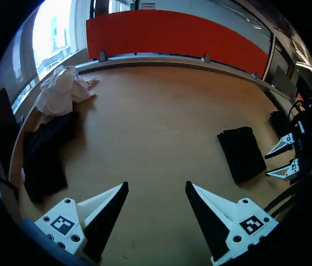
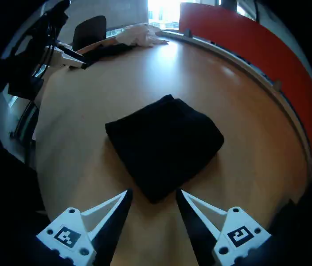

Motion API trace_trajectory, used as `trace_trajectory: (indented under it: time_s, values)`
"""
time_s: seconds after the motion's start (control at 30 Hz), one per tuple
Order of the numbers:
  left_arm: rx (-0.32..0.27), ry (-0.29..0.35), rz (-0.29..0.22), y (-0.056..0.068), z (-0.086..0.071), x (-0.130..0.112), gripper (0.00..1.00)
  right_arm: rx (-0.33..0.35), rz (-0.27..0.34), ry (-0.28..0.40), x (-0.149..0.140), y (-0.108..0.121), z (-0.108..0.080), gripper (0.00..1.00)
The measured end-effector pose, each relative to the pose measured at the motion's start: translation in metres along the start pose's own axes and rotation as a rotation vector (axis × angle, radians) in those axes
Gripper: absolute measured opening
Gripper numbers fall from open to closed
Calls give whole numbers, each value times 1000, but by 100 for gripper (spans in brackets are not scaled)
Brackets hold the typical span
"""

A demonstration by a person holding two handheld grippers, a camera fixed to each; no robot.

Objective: Fold towel

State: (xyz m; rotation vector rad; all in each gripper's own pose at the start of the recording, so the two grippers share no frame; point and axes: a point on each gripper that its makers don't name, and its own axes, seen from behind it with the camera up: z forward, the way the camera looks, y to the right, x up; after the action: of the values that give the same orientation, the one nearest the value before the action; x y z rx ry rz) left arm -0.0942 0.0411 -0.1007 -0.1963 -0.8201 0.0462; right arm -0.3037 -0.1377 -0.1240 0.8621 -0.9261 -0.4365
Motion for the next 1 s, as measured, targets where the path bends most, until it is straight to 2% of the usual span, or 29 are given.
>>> trace_trajectory:
  time_s: [0.27, 0.5, 0.7, 1.0]
  values:
    - [-1, -1, 0, 0, 1, 0, 96, -1, 16, -9, -6, -2, 3, 55]
    - [-5, 1, 0, 1, 0, 2, 96, -15, 26, -20, -12, -2, 6, 24]
    - [-6, 0, 2, 1, 0, 1, 96, -22, 32, -15, -13, -1, 5, 6]
    - [-9, -1, 6, 2, 0, 1, 96, -42, 46, -7, -10, 6, 0, 5]
